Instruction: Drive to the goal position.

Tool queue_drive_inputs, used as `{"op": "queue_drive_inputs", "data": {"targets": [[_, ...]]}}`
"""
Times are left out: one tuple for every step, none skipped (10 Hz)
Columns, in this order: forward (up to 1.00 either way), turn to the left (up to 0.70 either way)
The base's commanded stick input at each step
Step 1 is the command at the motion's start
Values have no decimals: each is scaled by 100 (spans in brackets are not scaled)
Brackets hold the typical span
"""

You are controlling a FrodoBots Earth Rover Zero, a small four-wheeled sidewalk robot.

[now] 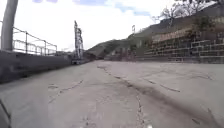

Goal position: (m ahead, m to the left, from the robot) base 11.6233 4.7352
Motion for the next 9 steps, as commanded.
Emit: {"op": "queue_drive_inputs", "data": {"targets": [[82,0],[85,0],[85,0],[85,0],[85,0],[85,0],[85,0],[85,0],[85,0]]}}
